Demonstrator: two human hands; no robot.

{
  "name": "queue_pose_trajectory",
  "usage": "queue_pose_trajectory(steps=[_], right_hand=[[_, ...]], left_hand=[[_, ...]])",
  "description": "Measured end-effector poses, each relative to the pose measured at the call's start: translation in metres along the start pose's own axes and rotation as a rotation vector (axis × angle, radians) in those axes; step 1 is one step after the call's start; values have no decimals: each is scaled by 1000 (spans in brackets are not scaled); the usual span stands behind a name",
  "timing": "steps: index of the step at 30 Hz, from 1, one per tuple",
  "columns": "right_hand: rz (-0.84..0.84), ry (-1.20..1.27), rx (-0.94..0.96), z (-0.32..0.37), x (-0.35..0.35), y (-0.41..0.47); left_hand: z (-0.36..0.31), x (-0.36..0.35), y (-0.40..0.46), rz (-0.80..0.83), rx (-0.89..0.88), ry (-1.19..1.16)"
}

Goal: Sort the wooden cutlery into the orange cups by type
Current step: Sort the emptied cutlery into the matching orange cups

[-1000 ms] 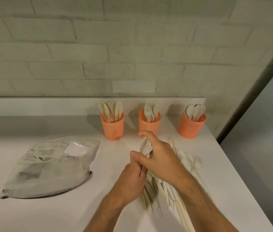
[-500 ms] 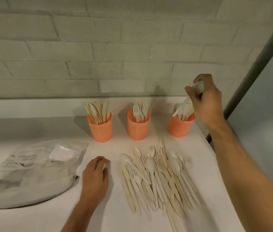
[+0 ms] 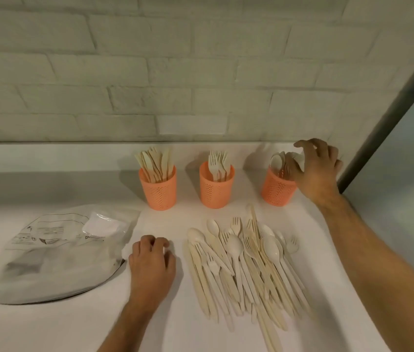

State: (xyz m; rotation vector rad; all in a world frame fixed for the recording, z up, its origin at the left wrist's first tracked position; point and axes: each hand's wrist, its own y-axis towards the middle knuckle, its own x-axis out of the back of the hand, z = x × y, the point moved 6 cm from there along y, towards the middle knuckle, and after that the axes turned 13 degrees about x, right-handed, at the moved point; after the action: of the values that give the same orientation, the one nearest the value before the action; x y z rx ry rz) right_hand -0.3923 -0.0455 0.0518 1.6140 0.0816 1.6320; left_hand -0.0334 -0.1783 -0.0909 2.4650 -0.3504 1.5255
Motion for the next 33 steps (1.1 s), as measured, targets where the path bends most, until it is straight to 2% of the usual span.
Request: queue_pose_trajectory(steps=[1,3,5,7,9,12,17,23,33], right_hand=[[0,-11,14,8,6,-9],[148,70,4,21,8,-34],[491,214,-207,27,0,-74],[792,240,-417,29,-5,-120],[896,228,-492,32,-4,-152],[928,252,-526,38,-8,-178],[805,349,-613,44,-19,-187],[764,416,-669,42,-22,-189],[675,699,-771,35,-14,-202]], left_hand=[[-6,5,-4,37,19,71],[-21,10,-16,239,96,183],[-34,8,-25,414,193,232],[-52,6,-32,511,210,243],[-64,1,-31,548,199,259],[-75,-8,-25,579,181,252],[-86,-10,-18,649,176,251],[-90,-7,-17,749,258,22],[-86,-10,-16,753,327,-134]])
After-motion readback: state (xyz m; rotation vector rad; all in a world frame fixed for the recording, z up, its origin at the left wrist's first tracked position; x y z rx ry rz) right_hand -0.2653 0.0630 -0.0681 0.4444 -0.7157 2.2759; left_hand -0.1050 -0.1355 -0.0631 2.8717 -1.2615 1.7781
